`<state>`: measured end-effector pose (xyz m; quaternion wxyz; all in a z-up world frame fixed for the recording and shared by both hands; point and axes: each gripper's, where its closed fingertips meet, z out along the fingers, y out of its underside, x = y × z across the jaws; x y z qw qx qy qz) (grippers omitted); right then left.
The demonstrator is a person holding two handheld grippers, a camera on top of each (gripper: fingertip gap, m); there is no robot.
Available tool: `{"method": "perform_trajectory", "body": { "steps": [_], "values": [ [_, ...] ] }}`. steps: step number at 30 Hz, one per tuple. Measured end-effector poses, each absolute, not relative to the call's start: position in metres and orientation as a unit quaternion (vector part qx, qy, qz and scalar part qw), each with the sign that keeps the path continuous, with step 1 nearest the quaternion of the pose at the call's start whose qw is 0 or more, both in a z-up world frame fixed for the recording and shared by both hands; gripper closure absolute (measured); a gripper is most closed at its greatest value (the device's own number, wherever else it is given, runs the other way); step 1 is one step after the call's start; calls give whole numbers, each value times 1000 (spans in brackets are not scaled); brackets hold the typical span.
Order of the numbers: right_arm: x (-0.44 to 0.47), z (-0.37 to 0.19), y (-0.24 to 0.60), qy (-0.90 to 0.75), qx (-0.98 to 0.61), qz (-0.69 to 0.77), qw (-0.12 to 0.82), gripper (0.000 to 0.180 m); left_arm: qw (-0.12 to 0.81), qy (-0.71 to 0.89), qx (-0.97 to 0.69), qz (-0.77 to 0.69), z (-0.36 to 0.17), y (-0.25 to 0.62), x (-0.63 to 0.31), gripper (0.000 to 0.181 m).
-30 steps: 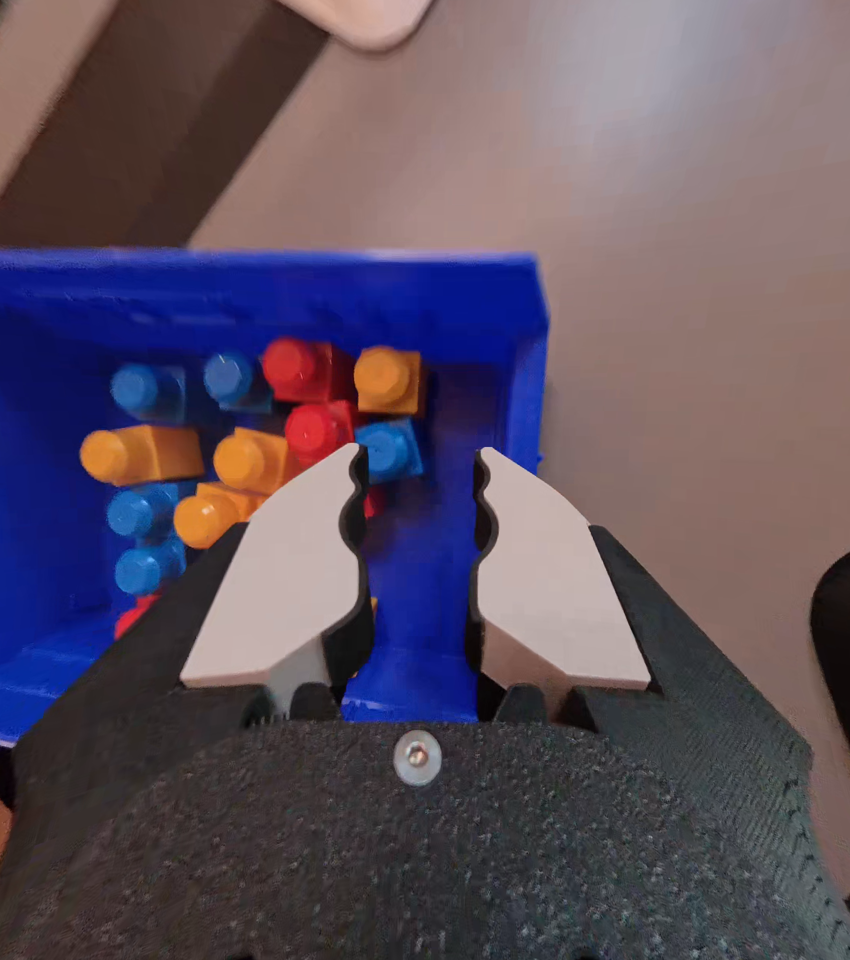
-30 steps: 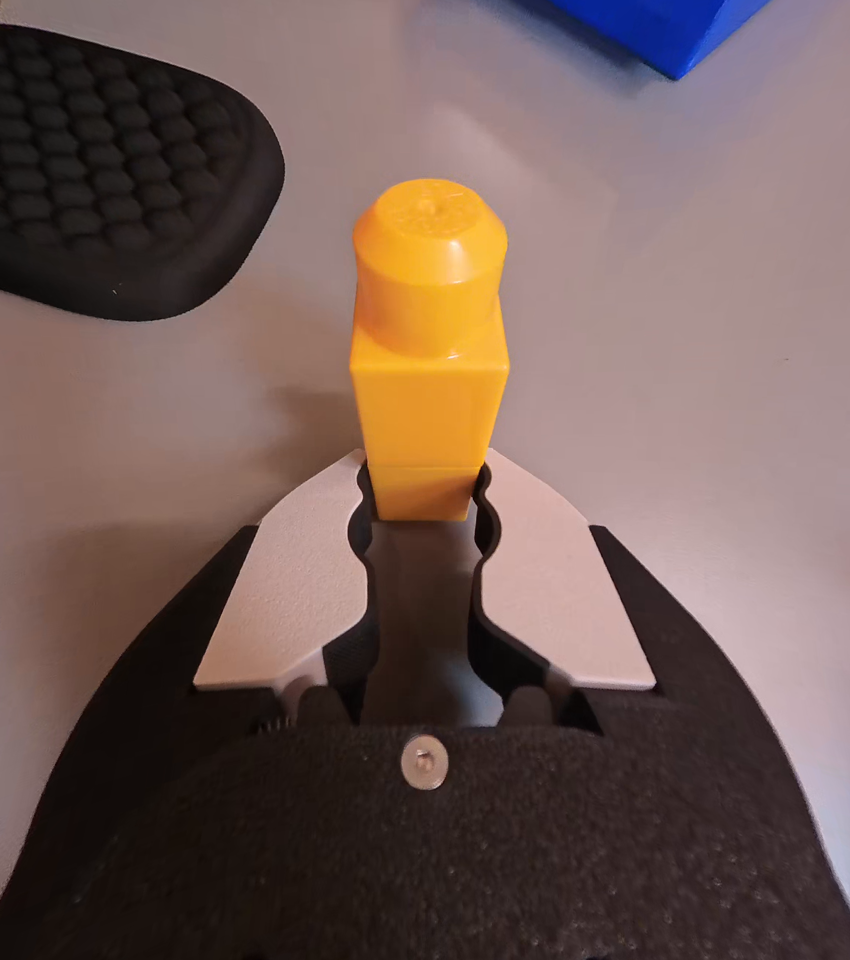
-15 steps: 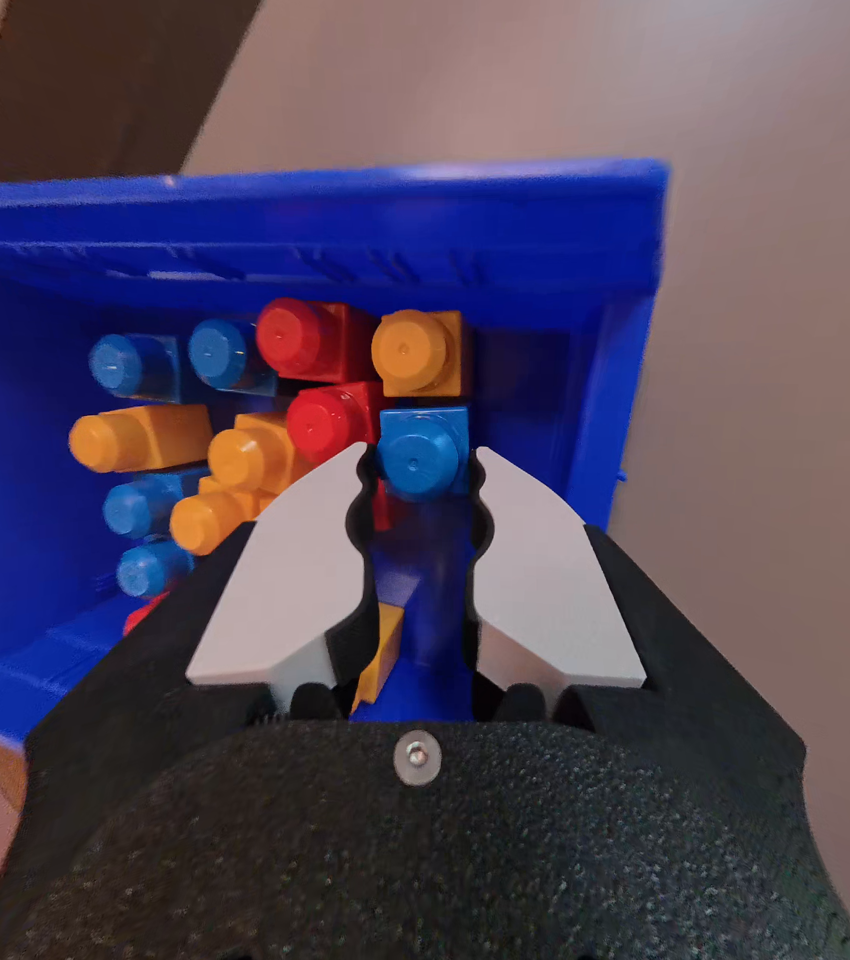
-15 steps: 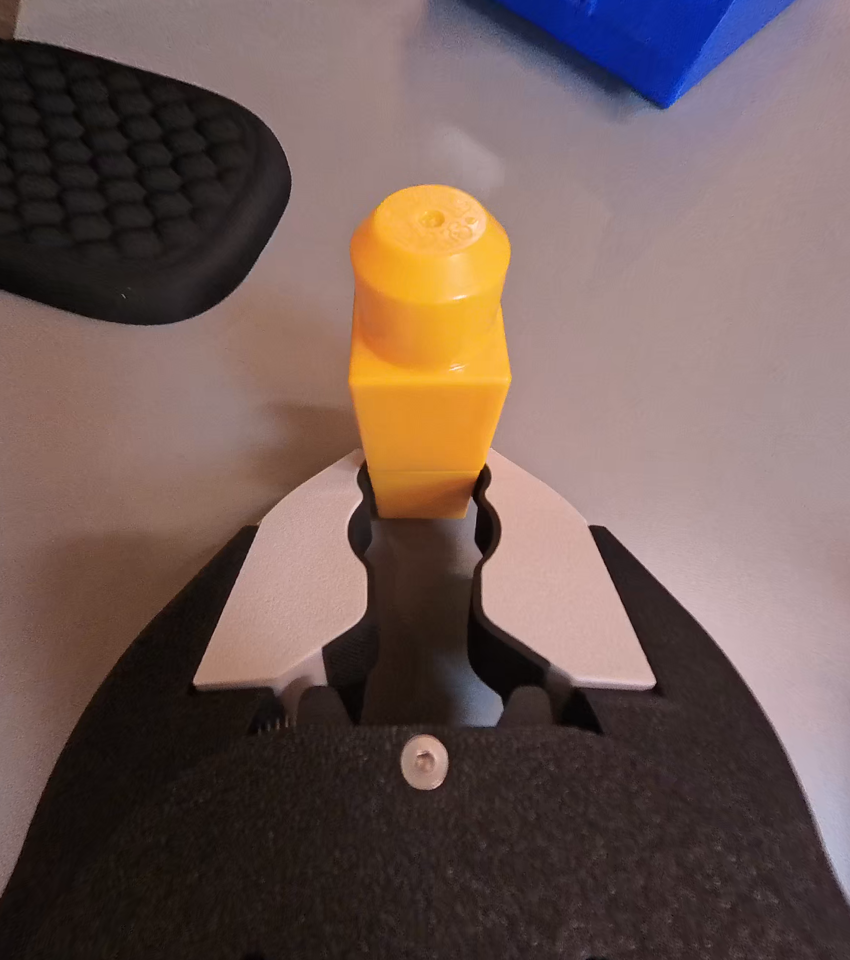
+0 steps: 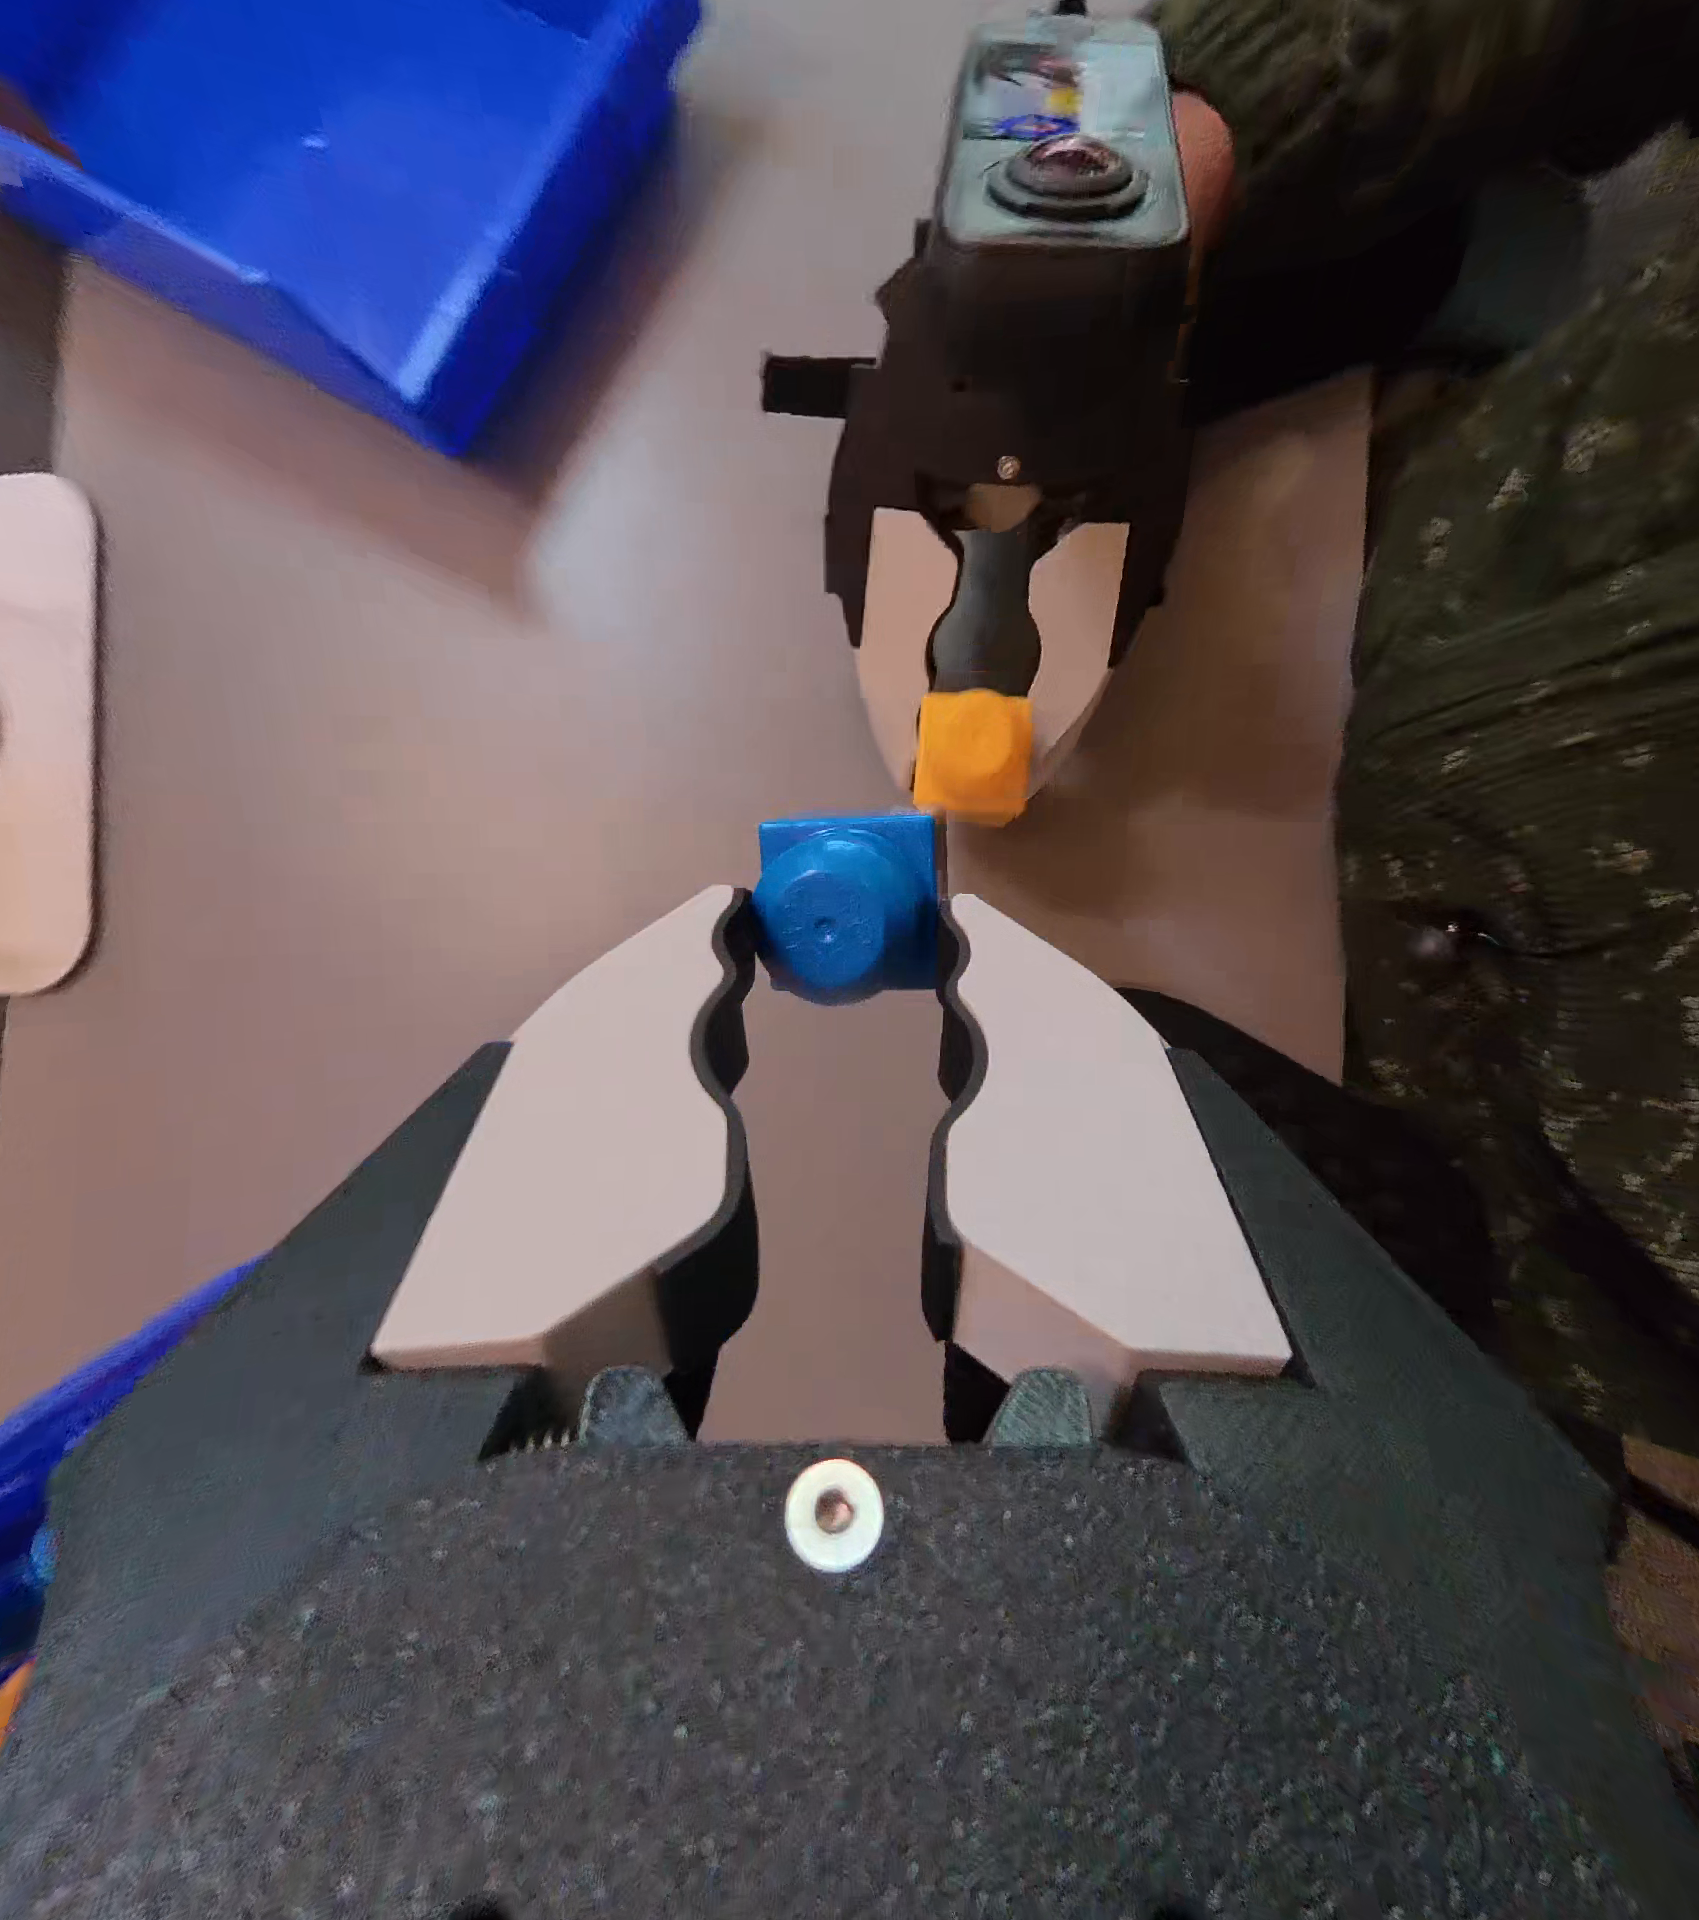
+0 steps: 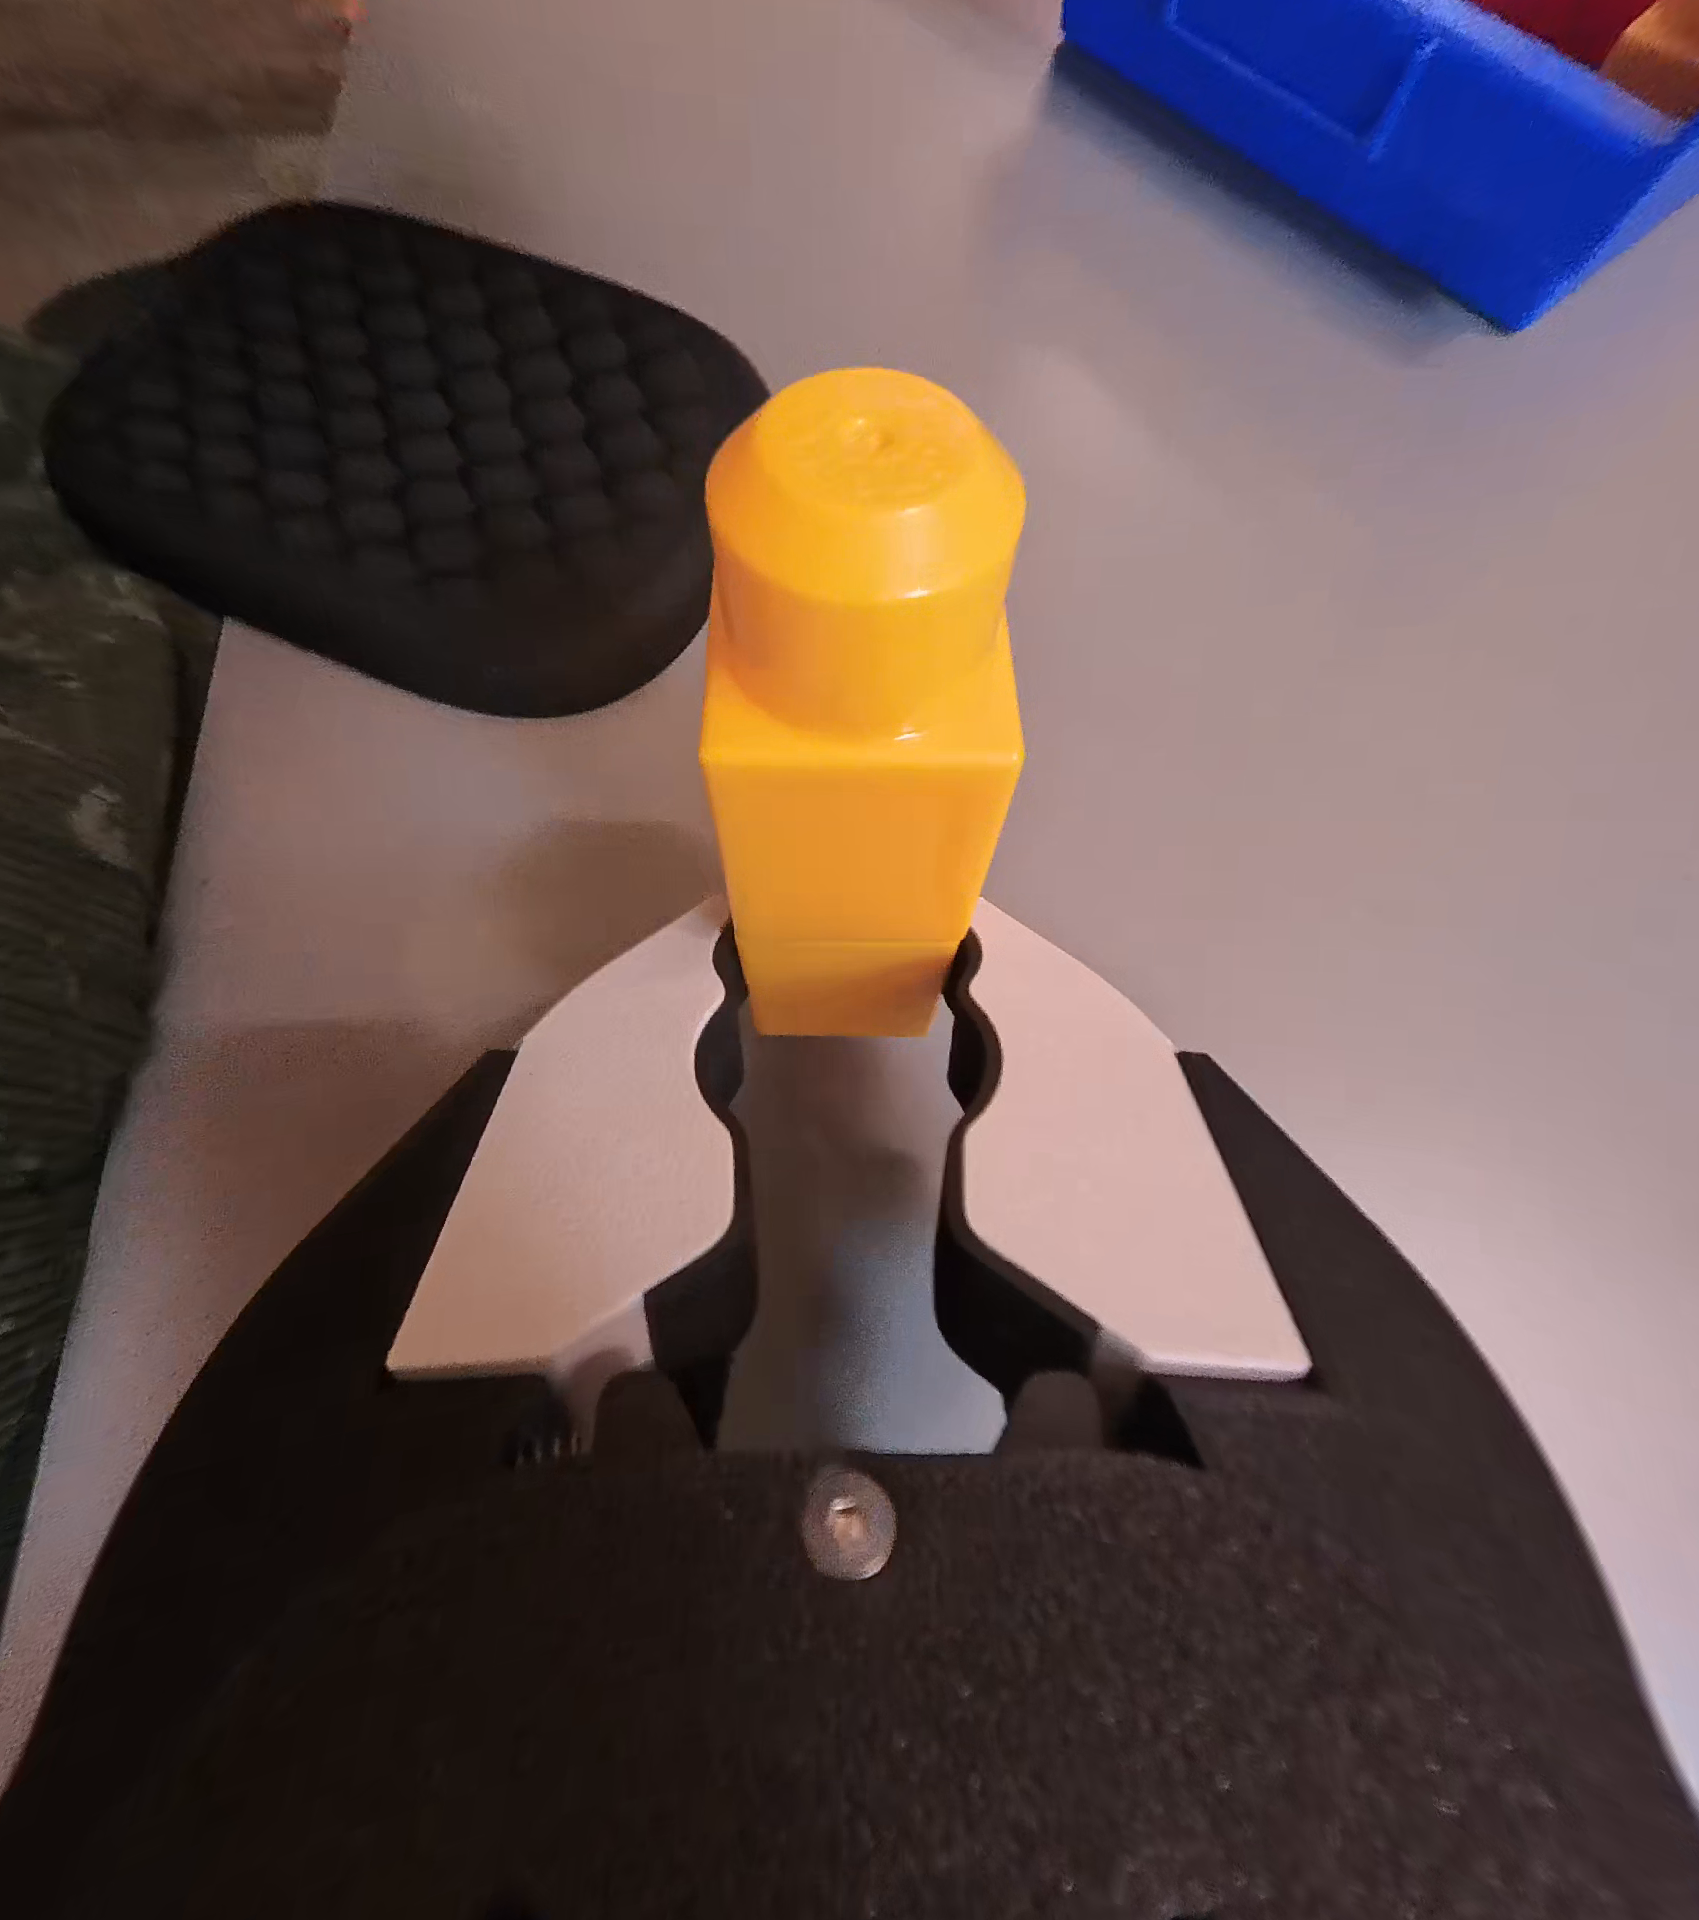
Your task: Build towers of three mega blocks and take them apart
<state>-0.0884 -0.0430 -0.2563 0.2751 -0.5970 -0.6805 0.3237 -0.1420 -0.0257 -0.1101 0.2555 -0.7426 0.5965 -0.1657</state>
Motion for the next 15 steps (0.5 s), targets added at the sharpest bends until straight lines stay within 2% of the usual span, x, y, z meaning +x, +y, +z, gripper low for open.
{"method": "perform_trajectory", "body": {
  "steps": [9, 15],
  "values": [
    [-87, -257, -45, -675, -610, 316, 268, 143, 173, 651, -719, -171, -148, -37, -95, 147],
    [-89, -247, -43, -649, -612, 351, 286, 143, 214, 655, -705, -170, -141, -34, -88, 148]
  ]
}}
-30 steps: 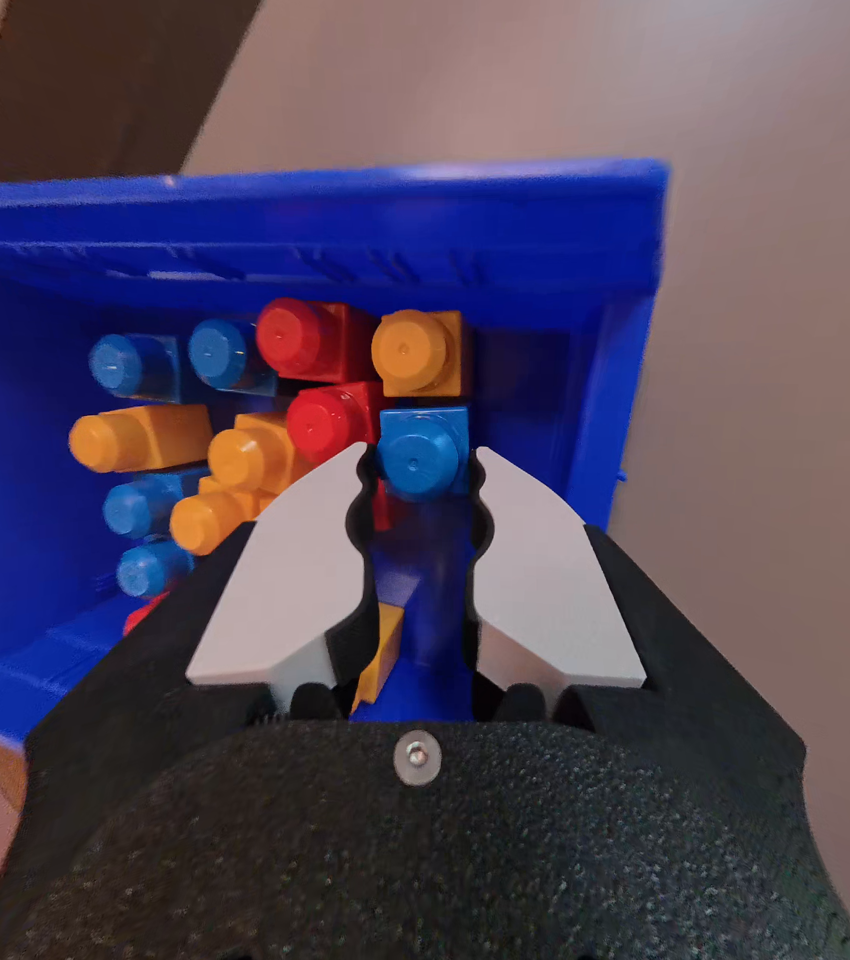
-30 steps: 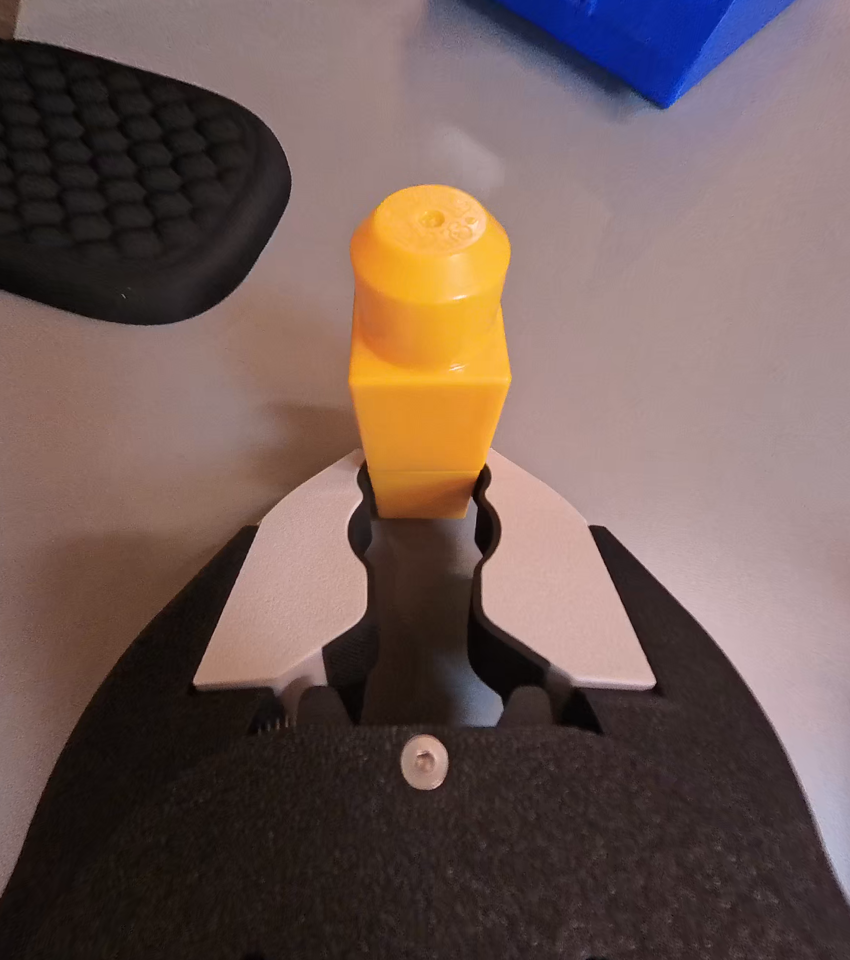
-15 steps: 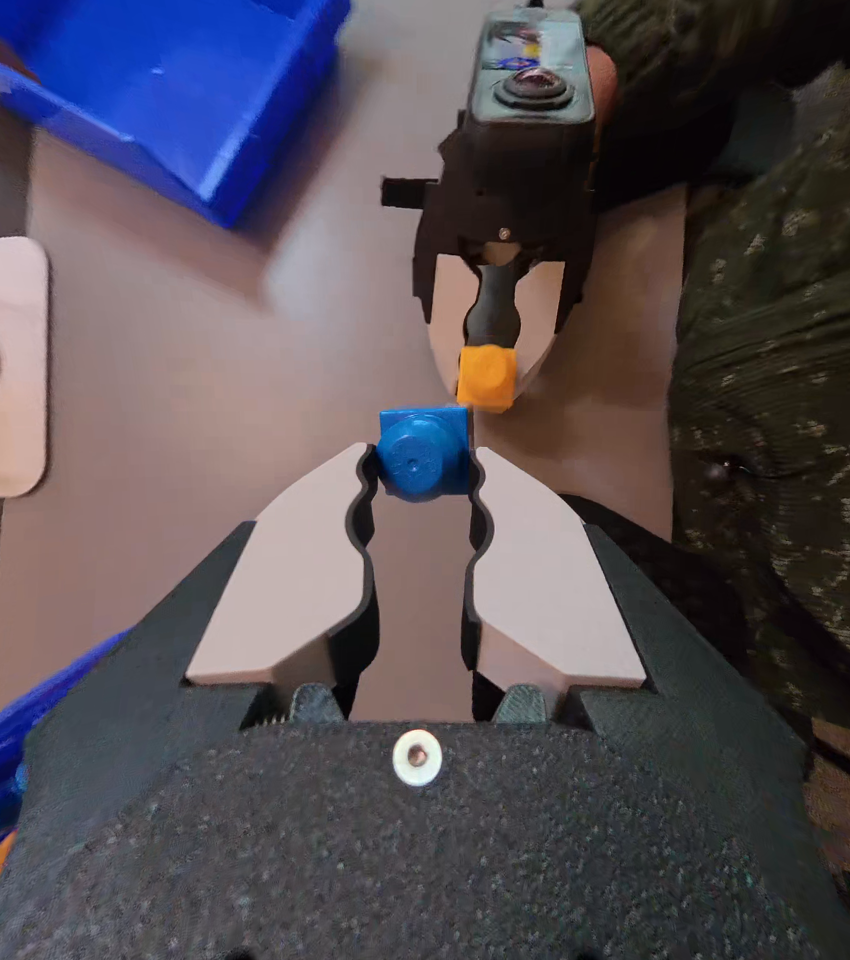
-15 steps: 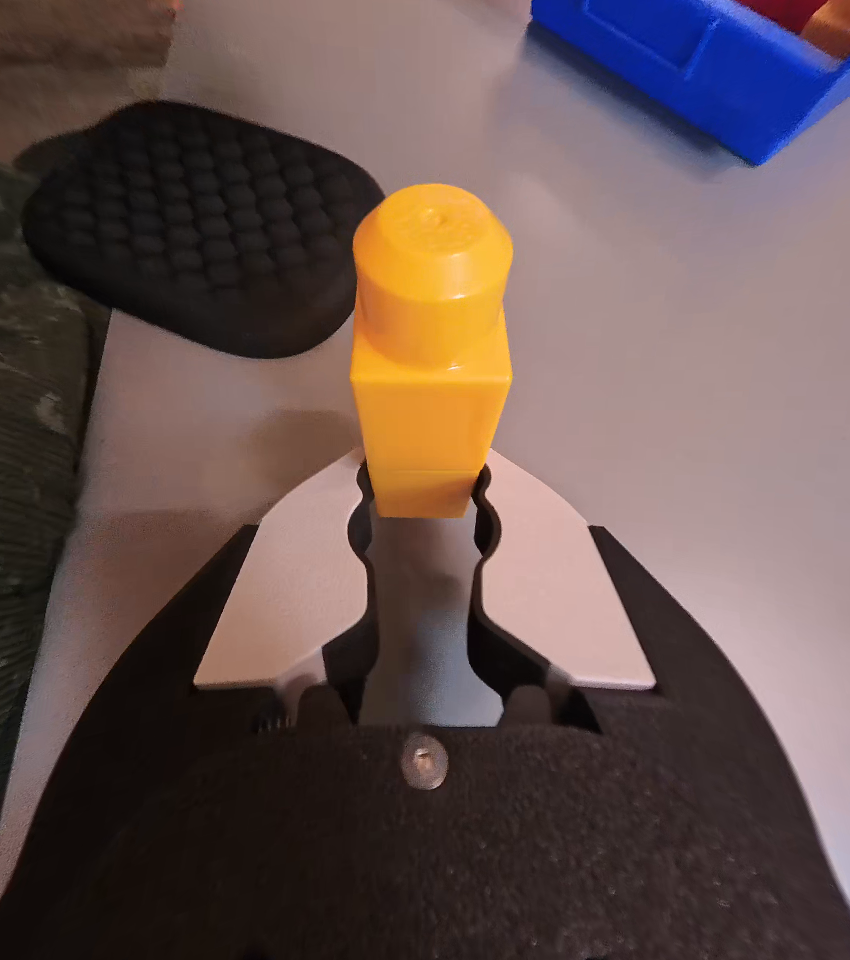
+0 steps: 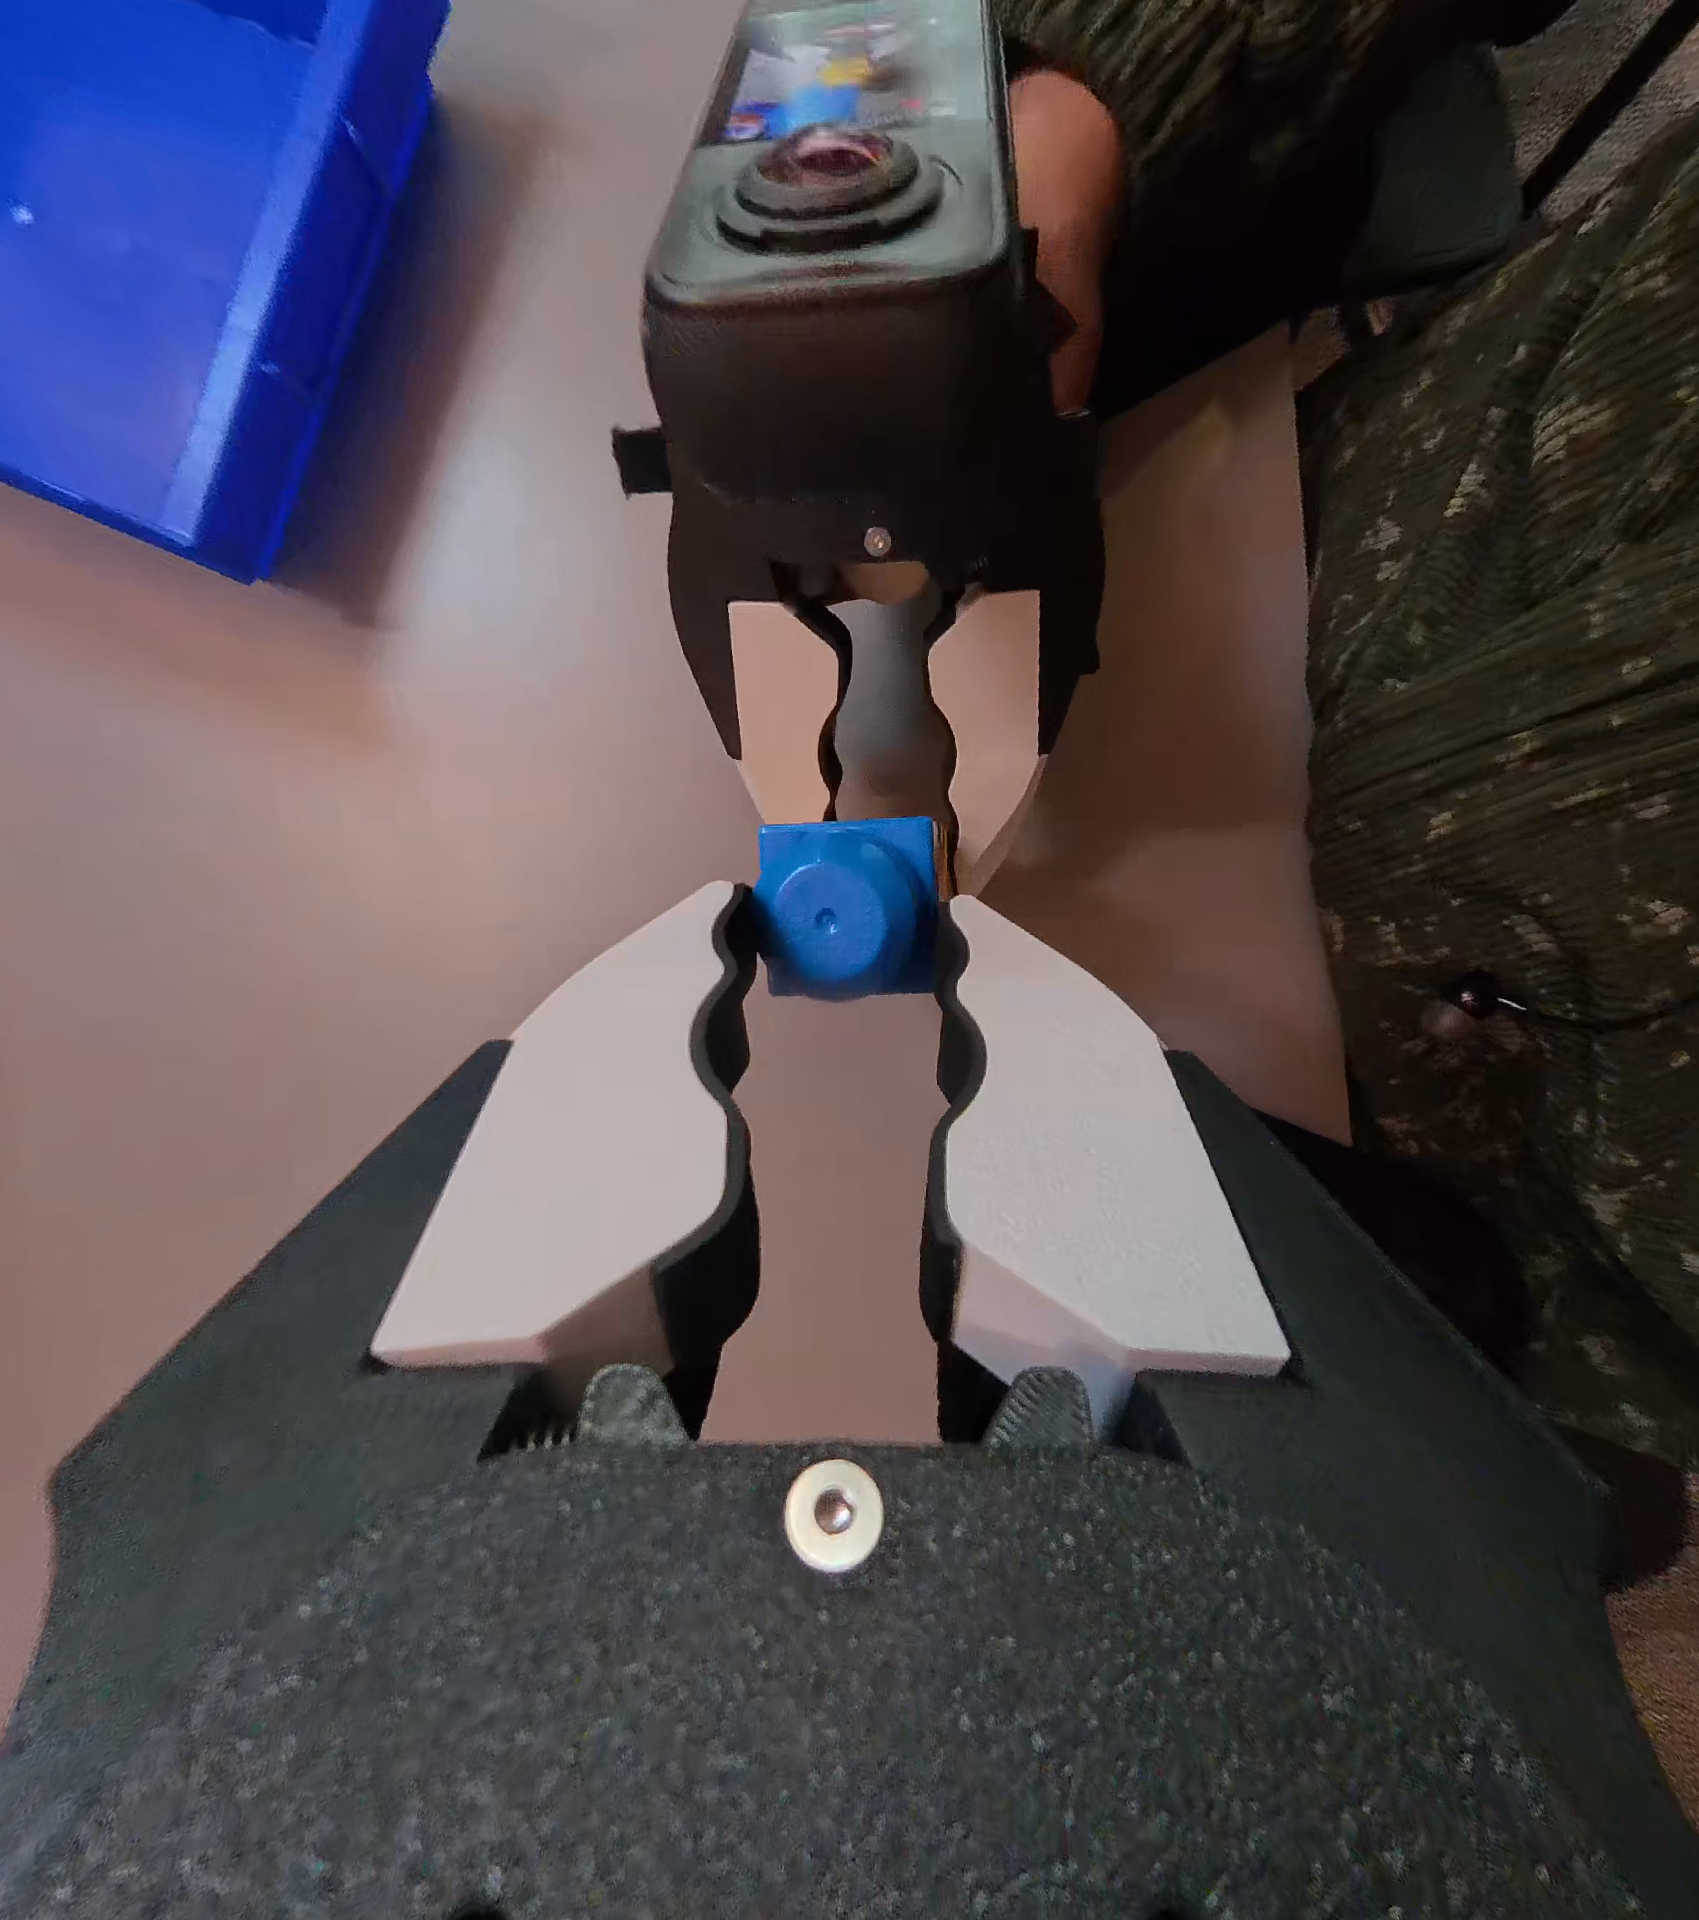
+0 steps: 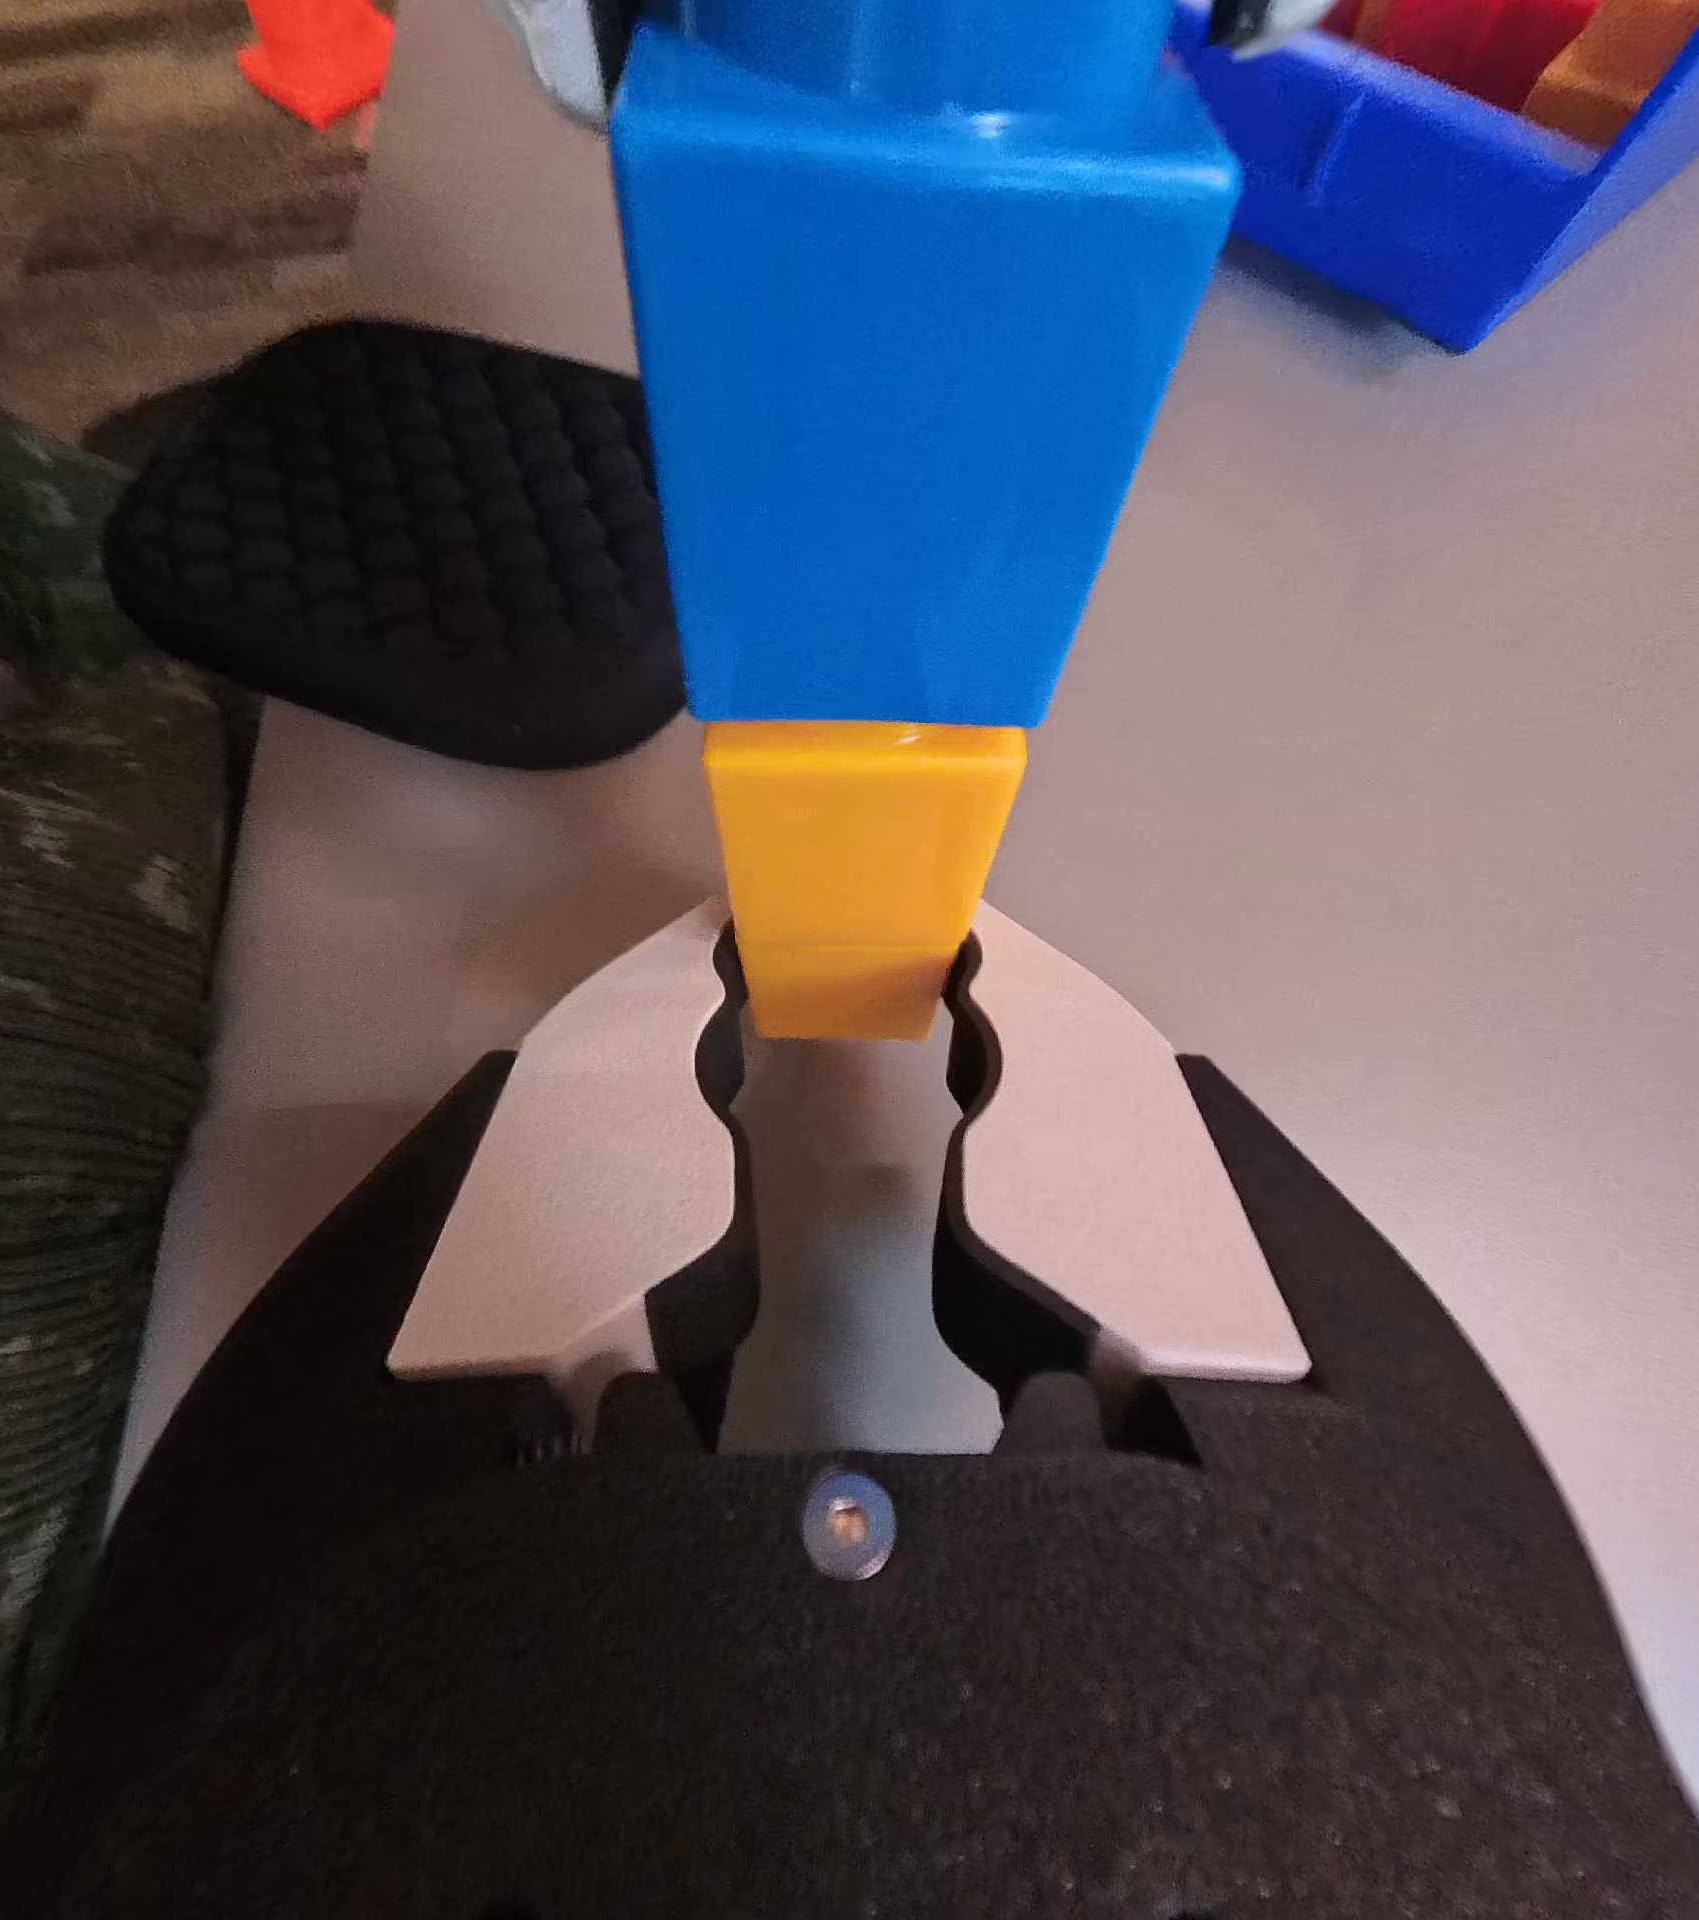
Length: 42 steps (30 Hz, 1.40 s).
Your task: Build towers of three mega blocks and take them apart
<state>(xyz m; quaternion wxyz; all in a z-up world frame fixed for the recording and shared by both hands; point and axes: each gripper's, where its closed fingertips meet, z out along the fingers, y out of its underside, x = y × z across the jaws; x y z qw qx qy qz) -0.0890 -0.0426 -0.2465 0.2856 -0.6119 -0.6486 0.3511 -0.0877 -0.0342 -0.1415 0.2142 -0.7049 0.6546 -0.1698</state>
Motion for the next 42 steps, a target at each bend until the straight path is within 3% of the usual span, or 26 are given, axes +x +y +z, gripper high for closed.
{"method": "perform_trajectory", "body": {
  "steps": [12, 30, 42],
  "values": [
    [-91, -233, -38, -637, -598, 353, 336, 144, 263, 662, -677, -183, -132, -39, -81, 148],
    [-93, -231, -67, -684, -524, 390, 326, 144, 281, 716, -587, -253, -131, -71, -83, 148],
    [-90, -219, -56, -655, -537, 406, 342, 143, 347, 655, -616, -267, -118, -58, -77, 148]
  ]
}}
